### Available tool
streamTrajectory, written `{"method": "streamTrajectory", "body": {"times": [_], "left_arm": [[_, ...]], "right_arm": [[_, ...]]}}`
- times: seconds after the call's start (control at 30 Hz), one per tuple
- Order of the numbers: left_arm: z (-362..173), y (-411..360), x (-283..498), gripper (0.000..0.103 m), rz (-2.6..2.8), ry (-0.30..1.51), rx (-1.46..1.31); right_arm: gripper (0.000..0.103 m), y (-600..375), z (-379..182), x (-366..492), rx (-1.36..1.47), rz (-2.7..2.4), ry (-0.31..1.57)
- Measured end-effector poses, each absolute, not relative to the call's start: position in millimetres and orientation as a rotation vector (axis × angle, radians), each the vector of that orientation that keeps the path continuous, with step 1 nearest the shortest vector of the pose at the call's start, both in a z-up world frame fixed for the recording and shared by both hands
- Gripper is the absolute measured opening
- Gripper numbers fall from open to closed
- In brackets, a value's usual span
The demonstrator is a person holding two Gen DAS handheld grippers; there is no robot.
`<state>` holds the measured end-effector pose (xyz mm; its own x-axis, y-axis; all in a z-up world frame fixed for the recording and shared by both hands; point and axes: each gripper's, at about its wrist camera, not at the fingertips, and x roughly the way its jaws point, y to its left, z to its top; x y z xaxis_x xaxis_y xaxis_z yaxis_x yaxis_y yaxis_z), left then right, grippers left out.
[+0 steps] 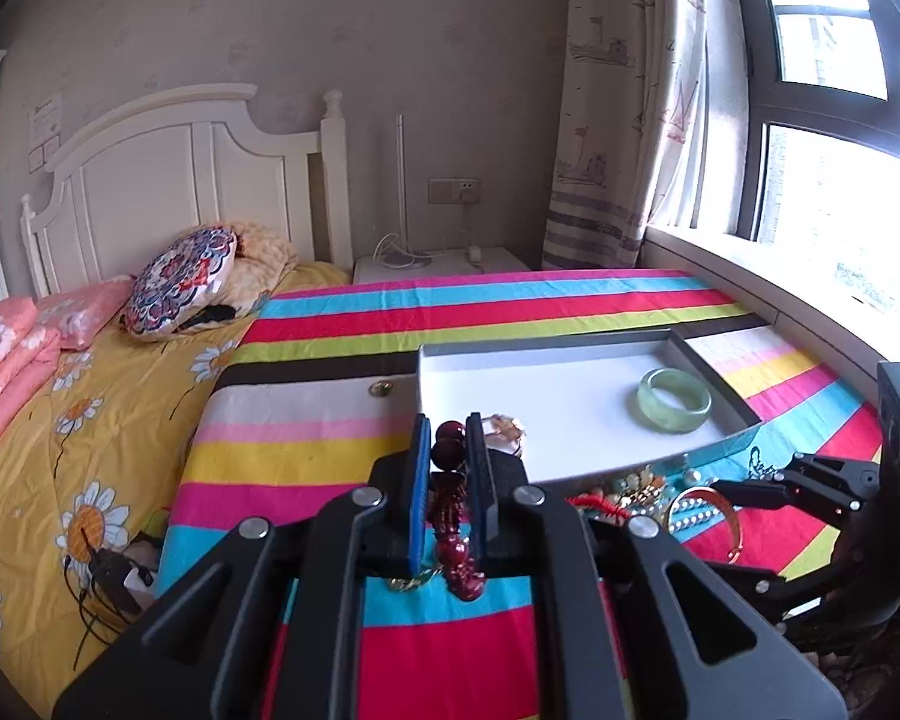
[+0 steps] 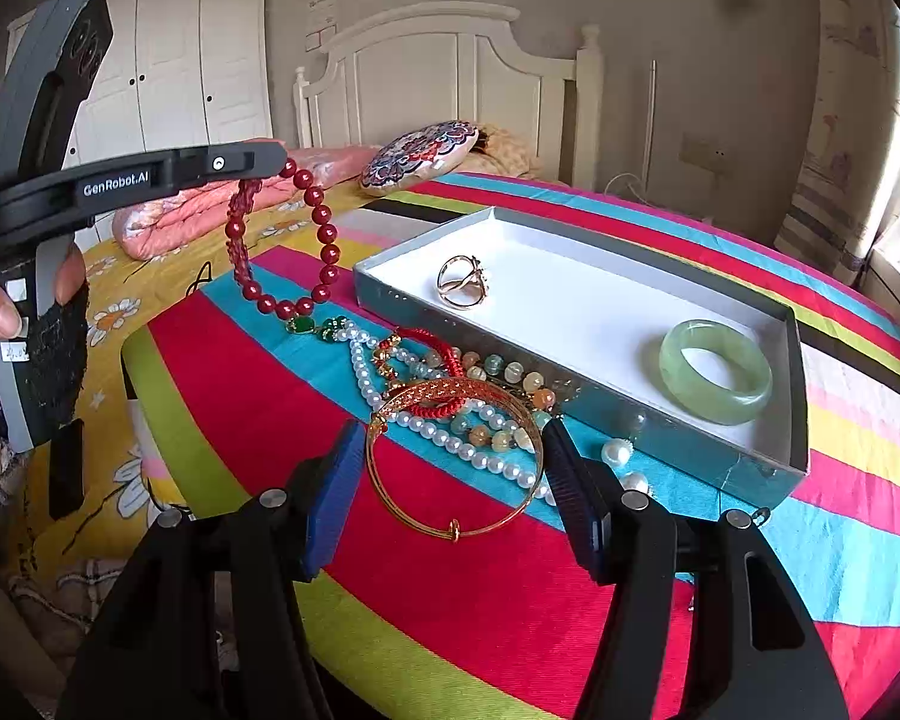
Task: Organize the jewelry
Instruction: 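Carry the bead bracelet into the tray with the left tool while the right grasps the gold bangle into it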
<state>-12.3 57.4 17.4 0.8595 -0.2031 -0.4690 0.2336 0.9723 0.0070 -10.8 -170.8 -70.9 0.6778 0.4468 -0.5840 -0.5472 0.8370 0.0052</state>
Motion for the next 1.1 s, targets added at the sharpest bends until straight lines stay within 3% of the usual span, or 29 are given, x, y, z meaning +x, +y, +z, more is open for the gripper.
{"method": "streamTrajectory", "body": {"times": [0.67,1.1], "left_arm": [[39,-18,64,0.011,-0.346,0.487,0.222],[-15,-27,179,0.011,-0.354,0.727,0.218]], "right_arm": [[0.059,-175,-50,45,-0.194,0.468,0.645],[0.059,-153,-62,125,-0.183,0.368,0.804]]}}
